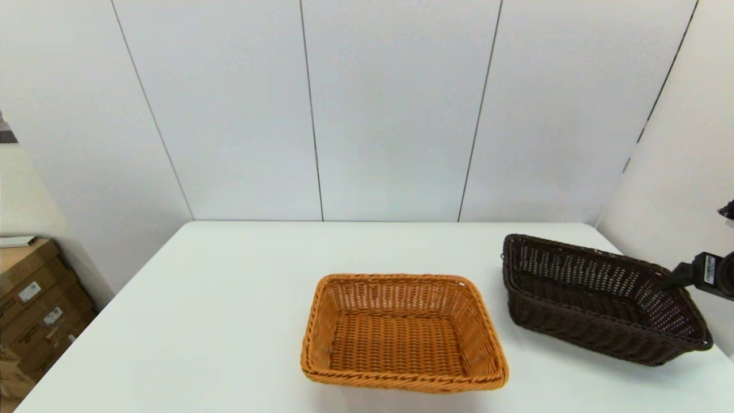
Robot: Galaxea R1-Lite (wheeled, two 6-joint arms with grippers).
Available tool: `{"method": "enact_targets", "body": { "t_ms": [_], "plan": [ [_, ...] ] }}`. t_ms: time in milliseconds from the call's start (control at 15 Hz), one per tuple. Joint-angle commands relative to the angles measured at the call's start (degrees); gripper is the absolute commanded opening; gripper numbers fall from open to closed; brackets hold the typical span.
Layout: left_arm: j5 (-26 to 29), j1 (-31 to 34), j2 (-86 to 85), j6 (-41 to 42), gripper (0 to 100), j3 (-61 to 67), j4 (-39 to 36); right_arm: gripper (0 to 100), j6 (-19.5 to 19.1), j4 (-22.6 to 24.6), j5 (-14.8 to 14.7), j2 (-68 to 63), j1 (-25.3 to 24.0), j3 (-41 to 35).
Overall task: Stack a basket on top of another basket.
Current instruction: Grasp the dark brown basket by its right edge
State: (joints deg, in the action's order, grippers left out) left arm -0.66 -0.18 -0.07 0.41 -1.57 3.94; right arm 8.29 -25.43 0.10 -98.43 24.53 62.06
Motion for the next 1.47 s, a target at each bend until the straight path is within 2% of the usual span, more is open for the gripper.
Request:
{"method": "enact_targets", "body": {
  "t_ms": [67, 400, 667, 1400, 1467],
  "plan": [
    [-0.04, 0.01, -0.01, 0.02, 100, -0.01, 0.02, 100, -2.14, 0.29, -0.19, -6.34, 2.89, 1.31],
    [-0.04, 0.01, -0.01, 0.02, 100, -0.01, 0.02, 100, -2.58, 0.73, 0.43, -12.67, 3.07, 4.91],
    [-0.04, 0.01, -0.01, 0.02, 100, -0.01, 0.02, 100, -3.37, 5.48, 0.25, -17.33, 3.16, 5.17],
    [-0.04, 0.01, -0.01, 0.02, 100, -0.01, 0.02, 100, -5.21, 5.83, 0.52, -22.25, 2.81, 8.6],
    [-0.04, 0.01, -0.01, 0.02, 100, -0.01, 0.02, 0, -5.74, 5.83, 0.61, -22.42, 2.81, 8.6]
  ]
}}
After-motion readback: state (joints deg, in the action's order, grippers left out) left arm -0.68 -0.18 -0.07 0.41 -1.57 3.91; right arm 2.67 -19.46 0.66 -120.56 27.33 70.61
